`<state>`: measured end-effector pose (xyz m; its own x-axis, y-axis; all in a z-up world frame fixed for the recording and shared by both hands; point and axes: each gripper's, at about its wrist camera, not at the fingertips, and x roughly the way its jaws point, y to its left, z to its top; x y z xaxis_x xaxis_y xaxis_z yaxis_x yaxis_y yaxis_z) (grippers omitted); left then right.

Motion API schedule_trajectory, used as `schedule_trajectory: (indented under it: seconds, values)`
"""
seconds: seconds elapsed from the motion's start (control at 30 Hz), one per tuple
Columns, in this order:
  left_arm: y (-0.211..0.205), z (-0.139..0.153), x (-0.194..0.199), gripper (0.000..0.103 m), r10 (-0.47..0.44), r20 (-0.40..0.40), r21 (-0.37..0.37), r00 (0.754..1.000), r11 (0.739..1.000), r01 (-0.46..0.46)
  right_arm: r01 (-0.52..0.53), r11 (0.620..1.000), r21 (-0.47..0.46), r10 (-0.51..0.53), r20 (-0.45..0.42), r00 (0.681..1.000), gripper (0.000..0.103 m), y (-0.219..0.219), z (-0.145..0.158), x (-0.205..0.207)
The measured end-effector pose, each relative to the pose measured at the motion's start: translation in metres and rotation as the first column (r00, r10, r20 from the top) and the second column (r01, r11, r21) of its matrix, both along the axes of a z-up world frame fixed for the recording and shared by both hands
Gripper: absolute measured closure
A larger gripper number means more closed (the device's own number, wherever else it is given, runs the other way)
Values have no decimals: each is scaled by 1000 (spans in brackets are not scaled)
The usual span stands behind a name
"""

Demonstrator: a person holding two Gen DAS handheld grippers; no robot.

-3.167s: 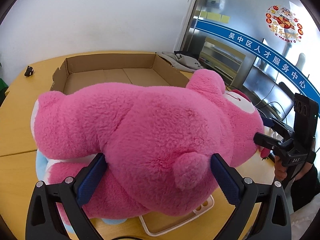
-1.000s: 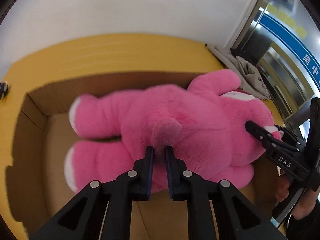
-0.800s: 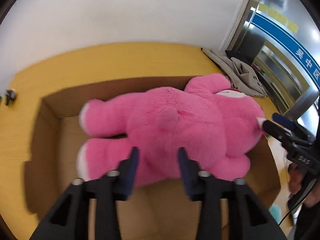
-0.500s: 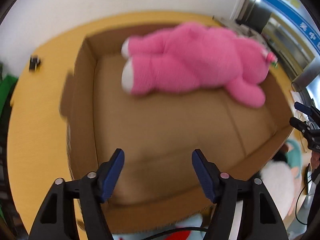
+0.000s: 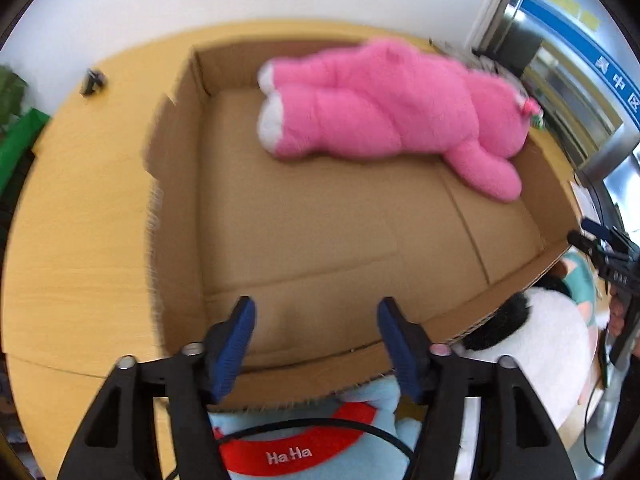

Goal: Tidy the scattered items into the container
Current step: 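Lift the pink bear with both grippers and lower it into the box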

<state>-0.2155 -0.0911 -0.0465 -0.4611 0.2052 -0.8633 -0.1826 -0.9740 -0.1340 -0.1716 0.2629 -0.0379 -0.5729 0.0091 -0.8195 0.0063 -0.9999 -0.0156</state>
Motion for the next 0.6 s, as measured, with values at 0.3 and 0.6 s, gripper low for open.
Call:
schedule_trajectory:
  seconds: [0.3,0.6]
  values:
    - [3,107,116,0,96,-373,-43,923,992,-120,87,995,-57,-99,-270,958,8,-13,80,98]
    - [38,122,193,0,66,-469,-76,881,991,-115,56,998,-38,-65,-345,936,6,-53,94,149]
